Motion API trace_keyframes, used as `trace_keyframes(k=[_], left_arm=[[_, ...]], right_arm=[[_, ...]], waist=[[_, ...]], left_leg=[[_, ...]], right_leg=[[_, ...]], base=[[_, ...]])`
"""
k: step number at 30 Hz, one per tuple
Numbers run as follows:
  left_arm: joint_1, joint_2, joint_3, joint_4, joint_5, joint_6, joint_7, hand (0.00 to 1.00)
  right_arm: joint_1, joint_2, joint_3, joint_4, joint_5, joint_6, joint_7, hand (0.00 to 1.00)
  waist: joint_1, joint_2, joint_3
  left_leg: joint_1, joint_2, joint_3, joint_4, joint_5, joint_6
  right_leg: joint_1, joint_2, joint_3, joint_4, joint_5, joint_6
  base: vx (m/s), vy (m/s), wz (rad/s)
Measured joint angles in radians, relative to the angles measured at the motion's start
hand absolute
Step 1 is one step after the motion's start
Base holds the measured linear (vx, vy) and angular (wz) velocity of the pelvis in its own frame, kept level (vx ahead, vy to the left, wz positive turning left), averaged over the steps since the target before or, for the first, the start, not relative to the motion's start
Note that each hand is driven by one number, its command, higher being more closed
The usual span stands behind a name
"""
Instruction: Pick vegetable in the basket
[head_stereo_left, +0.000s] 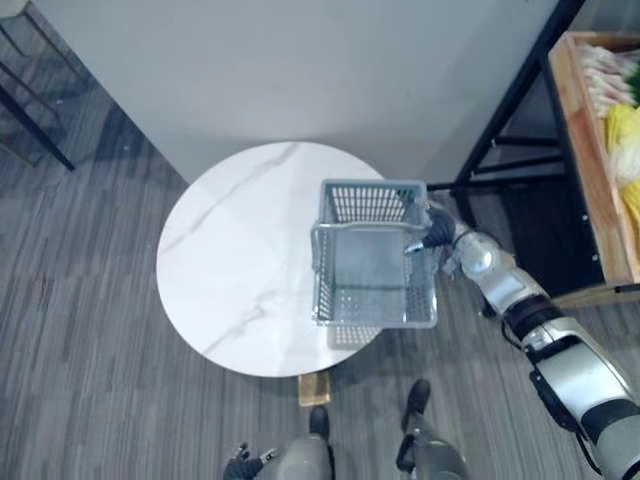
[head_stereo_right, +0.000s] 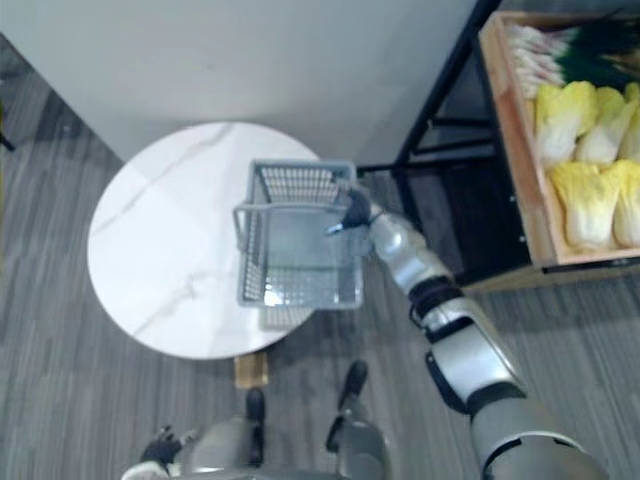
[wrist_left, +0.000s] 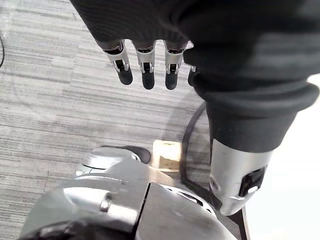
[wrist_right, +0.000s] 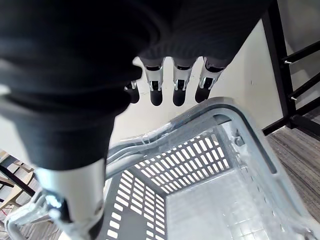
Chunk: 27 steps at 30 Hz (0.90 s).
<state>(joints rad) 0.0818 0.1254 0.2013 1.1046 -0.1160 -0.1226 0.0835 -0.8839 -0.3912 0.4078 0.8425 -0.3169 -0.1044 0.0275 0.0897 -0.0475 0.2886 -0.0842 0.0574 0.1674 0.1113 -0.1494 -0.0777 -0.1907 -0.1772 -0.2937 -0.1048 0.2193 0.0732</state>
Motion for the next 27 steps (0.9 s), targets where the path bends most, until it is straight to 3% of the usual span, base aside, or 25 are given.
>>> trace_keyframes(k=[18, 27], left_arm=[[-0.039, 0.001, 0.000, 0.000, -0.038, -0.005, 0.027, 0.00], [-0.063, 0.007, -0.003, -0.001, -0.039, -0.006, 0.028, 0.00]], right_arm=[[-0.130, 0.037, -0.006, 0.071, -0.002, 0.020, -0.023, 0.00], [-0.204, 0.035, 0.037, 0.077, -0.081, 0.029, -0.021, 0.00]], waist=[[0.009, -0.011, 0.070], [0.012, -0.015, 0.090]], left_leg=[[-0.039, -0.009, -0.019, 0.007, 0.005, 0.004], [-0.074, 0.000, -0.039, 0.032, 0.004, 0.004]], right_leg=[[-0.027, -0.012, 0.003, 0.003, 0.001, 0.000], [-0.042, -0.005, 0.006, 0.003, 0.001, 0.000]], base=[[0.01, 0.004, 0.03], [0.00, -0.013, 0.04]])
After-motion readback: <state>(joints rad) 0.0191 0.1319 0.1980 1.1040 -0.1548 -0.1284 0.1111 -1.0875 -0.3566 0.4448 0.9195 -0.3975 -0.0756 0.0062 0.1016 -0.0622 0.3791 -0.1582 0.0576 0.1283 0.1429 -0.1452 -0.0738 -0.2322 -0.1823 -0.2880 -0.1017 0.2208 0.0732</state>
